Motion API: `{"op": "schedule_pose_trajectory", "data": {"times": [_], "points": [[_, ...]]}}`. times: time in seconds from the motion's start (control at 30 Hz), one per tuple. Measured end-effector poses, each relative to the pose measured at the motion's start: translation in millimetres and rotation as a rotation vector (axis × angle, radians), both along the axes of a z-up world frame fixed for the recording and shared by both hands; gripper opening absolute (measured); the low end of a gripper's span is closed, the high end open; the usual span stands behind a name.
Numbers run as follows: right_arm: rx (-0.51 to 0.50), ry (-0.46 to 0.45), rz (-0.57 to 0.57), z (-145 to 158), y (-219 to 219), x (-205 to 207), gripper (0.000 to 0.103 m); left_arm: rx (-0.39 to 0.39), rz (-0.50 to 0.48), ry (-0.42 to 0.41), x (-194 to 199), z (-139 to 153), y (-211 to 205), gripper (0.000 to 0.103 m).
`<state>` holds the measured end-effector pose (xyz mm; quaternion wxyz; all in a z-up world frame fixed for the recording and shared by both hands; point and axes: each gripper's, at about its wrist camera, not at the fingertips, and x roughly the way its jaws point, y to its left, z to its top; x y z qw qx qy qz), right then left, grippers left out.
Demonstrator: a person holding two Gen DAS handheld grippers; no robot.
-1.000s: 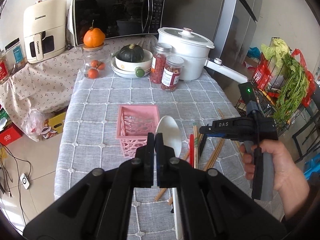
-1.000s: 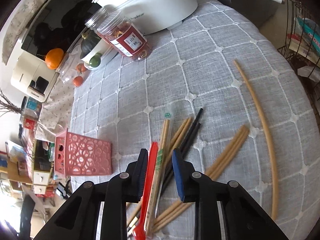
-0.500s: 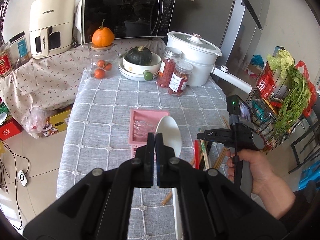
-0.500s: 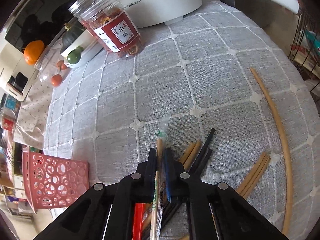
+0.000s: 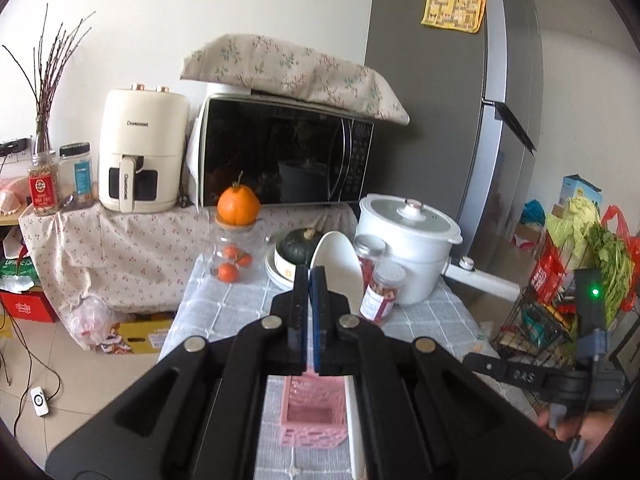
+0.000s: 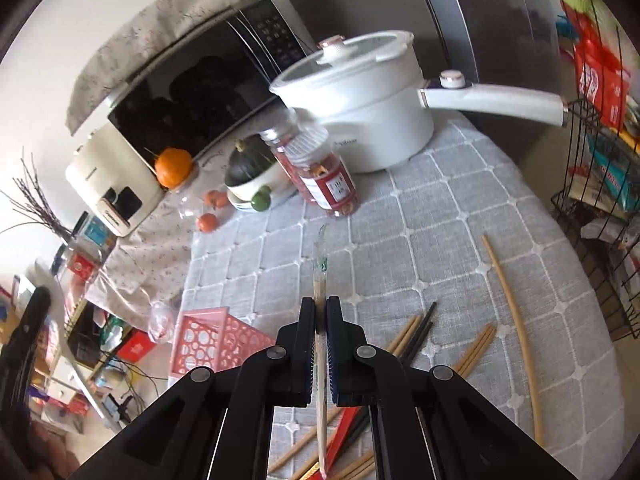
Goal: Organize utensils
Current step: 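Lower the white spoon into the pink basket with the left tool while the right tool lifts the chopstick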
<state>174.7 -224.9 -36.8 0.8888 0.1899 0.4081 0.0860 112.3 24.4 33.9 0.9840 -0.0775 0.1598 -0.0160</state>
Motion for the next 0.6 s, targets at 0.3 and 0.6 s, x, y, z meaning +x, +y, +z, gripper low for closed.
{"op": "schedule_pose_trajectory", "data": {"times": [0.3, 0.6], "points": [[-0.023, -0.14, 0.016, 40, 8, -18, 0.006, 0.082, 0.1, -0.077, 32, -19, -9, 0.002], [-0.041, -0.169, 0.025, 44, 12, -20, 0.005, 0.115, 0.112, -0.036, 48, -50, -12, 0.002]]}}
